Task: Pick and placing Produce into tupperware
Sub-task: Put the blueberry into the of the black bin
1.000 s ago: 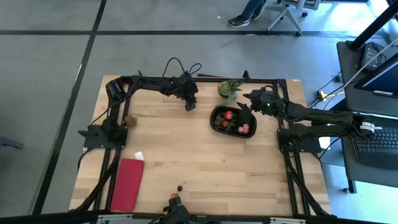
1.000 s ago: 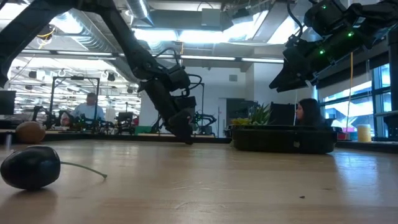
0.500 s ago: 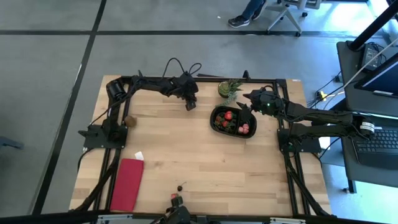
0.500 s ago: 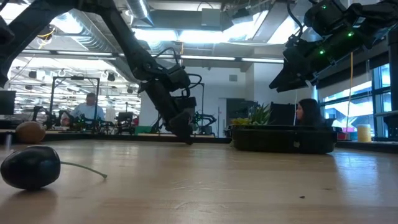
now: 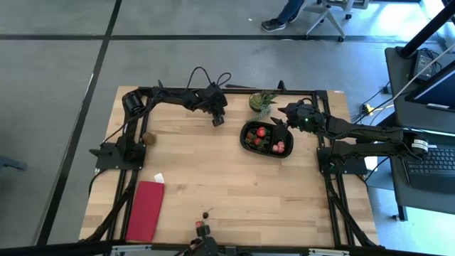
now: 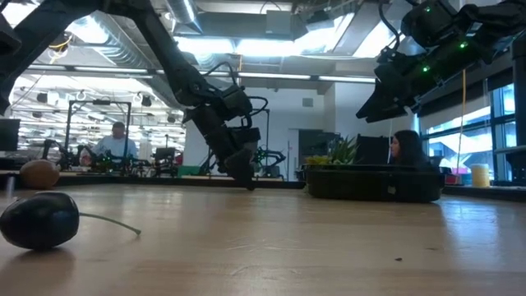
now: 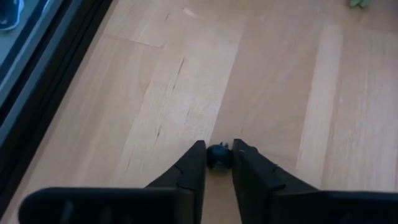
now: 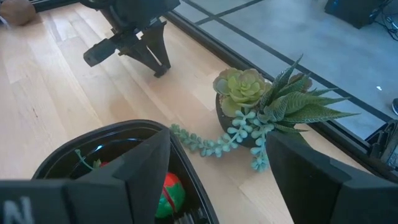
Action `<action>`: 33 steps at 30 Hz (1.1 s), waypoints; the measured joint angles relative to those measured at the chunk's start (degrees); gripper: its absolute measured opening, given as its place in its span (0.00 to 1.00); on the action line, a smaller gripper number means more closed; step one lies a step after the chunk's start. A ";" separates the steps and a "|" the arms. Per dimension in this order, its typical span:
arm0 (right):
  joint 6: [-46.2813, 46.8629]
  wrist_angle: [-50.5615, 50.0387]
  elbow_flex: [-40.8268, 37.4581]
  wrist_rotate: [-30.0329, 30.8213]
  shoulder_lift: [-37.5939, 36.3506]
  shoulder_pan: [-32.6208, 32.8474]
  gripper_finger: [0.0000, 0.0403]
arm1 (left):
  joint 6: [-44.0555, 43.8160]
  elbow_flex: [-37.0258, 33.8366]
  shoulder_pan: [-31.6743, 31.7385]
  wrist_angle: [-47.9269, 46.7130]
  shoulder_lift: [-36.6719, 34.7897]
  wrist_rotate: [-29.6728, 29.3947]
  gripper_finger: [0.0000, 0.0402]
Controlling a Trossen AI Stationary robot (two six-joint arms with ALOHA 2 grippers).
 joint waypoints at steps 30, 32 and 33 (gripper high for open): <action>0.22 0.07 -0.02 -0.02 0.00 -0.01 0.66 | 0.82 0.09 -0.68 0.31 0.35 -1.28 0.09; 0.22 0.07 -0.02 -0.02 0.00 -0.01 0.66 | 0.79 0.07 -0.68 0.31 0.35 -1.26 0.09; 0.22 0.07 0.00 -0.02 0.00 -0.01 0.66 | 0.67 0.09 -0.68 0.31 0.35 -1.24 0.09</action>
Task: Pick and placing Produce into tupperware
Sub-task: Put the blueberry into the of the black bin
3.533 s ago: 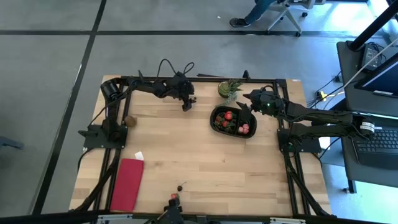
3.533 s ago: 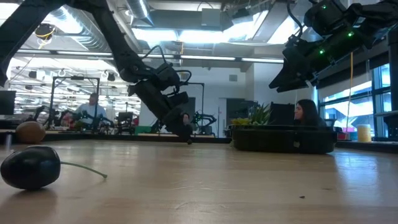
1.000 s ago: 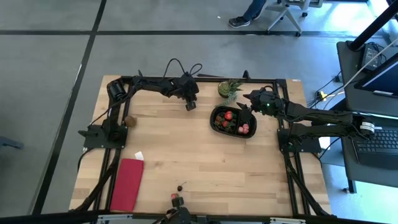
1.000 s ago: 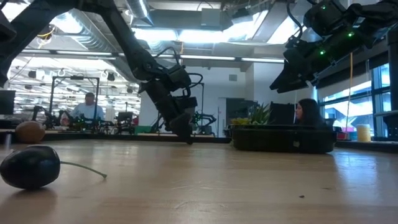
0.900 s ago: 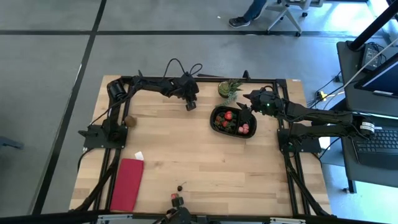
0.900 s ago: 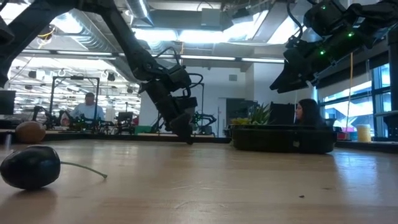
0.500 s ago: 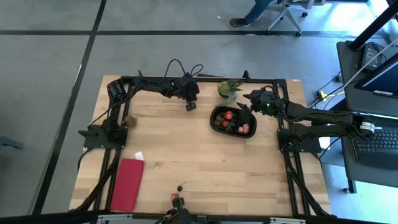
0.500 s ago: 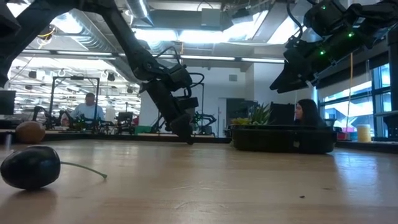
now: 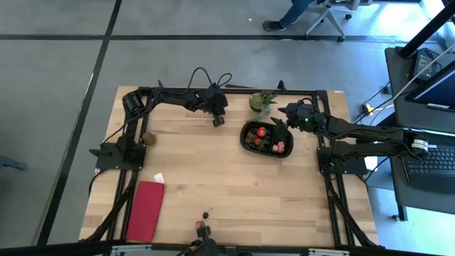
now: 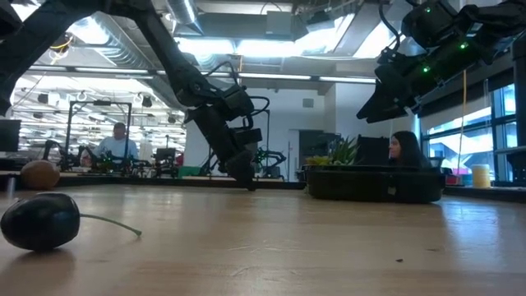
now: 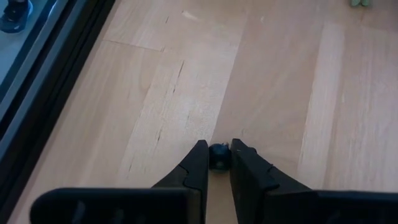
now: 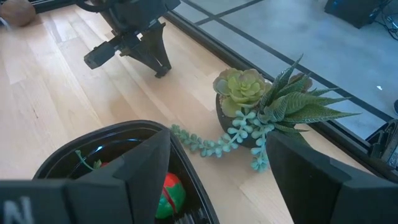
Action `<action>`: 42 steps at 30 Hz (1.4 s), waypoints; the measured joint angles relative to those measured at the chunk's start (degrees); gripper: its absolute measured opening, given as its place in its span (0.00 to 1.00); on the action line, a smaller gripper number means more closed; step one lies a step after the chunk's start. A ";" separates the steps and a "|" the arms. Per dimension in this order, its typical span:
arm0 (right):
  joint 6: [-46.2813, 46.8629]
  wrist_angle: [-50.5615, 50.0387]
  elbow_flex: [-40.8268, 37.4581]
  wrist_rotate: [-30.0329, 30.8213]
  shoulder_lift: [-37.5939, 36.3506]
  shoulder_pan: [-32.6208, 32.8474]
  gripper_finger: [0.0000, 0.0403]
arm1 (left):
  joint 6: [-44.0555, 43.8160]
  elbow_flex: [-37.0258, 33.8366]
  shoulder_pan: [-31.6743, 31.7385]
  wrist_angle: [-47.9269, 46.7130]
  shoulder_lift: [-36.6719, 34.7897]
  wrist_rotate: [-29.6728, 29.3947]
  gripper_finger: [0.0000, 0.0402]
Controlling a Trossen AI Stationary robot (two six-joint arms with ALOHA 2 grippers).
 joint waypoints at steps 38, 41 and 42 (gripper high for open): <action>1.75 0.04 0.00 -0.02 -0.01 0.00 0.66 | -9.32 -0.11 -17.92 17.10 -7.03 10.64 0.11; 2.17 0.03 0.00 -0.02 -0.01 0.00 0.66 | -10.06 -0.11 -17.46 17.20 -7.04 10.67 0.14; 2.64 0.04 0.00 -0.03 0.00 0.01 0.66 | -10.62 -0.11 -17.30 17.18 -7.03 10.69 0.15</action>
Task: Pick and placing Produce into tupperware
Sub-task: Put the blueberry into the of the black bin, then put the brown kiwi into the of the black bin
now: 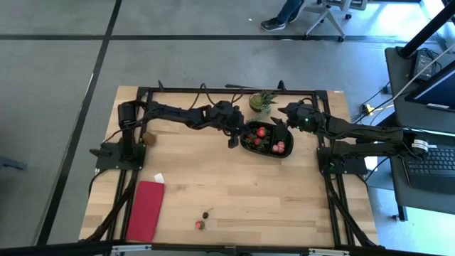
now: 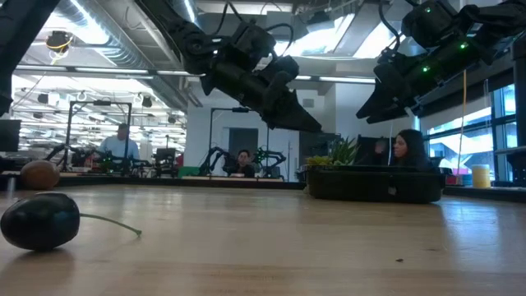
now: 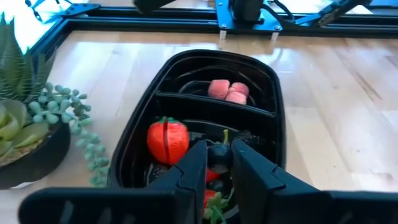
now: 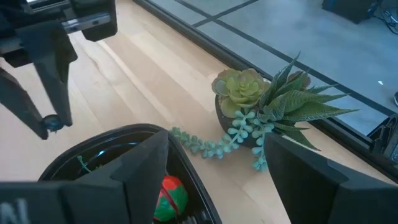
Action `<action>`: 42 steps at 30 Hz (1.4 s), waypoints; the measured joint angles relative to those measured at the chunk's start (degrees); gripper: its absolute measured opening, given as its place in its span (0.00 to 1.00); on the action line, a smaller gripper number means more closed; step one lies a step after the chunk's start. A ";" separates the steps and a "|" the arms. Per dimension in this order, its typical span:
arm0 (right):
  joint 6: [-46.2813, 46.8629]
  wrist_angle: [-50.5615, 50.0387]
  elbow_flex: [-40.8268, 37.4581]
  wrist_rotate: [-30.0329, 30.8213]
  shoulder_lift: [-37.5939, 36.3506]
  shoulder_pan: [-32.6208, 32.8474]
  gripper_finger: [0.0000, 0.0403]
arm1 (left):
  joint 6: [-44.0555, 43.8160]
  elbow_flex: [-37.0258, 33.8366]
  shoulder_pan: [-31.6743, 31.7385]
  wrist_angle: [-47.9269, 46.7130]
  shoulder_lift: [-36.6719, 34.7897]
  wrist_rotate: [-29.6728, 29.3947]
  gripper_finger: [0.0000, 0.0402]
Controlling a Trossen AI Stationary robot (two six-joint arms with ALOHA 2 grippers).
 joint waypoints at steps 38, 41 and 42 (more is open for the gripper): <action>0.45 -1.10 0.00 -0.04 -0.02 0.10 0.66 | 1.45 0.02 0.29 -2.81 0.15 -1.12 0.34; 0.48 -2.82 0.00 -0.04 -0.02 0.10 0.66 | 5.84 0.23 0.45 -12.00 -3.91 -1.75 0.37; 0.48 -3.23 0.00 -0.04 -0.02 0.10 0.66 | 6.48 0.20 0.52 -16.92 -5.54 -2.59 0.38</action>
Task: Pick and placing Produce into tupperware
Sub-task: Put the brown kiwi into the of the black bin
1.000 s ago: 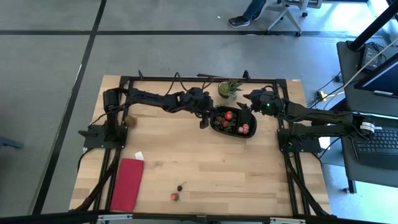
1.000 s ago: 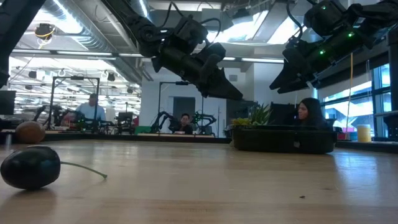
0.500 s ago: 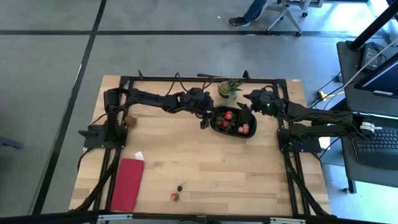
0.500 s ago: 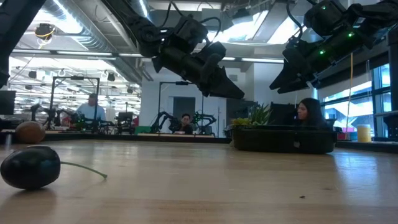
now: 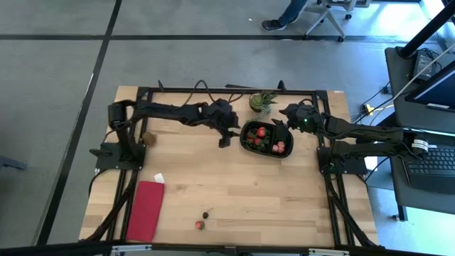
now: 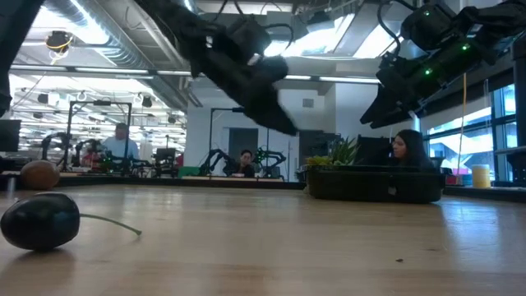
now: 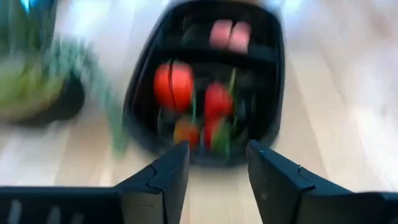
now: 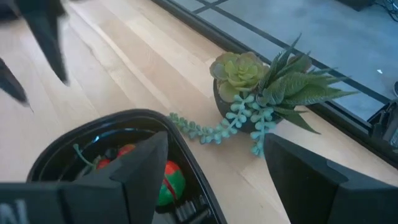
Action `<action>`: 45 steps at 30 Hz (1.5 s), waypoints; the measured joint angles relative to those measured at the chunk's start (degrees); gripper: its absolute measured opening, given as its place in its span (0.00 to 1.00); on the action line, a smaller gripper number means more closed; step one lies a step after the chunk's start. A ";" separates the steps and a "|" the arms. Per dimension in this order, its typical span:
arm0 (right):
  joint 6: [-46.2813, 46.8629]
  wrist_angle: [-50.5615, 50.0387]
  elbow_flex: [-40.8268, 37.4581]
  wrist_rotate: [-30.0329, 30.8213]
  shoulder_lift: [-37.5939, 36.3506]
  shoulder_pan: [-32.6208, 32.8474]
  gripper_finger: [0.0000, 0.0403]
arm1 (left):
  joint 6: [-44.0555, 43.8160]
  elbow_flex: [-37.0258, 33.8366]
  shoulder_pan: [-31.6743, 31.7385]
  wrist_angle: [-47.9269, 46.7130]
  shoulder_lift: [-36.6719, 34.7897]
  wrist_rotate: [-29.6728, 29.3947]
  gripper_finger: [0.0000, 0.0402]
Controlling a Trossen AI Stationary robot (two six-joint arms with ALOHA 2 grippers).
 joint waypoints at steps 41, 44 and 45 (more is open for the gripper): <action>1.18 1.74 0.00 0.04 0.00 0.00 0.66 | -17.07 -5.64 -1.08 -61.83 -15.04 -20.91 0.77; 1.17 1.74 0.00 0.05 0.00 0.00 0.66 | -18.06 -5.64 -1.08 -62.06 -15.04 -20.90 0.79; 1.17 1.76 0.00 0.05 0.00 0.00 0.66 | -18.80 -5.66 -1.10 -62.22 -15.04 -20.88 0.79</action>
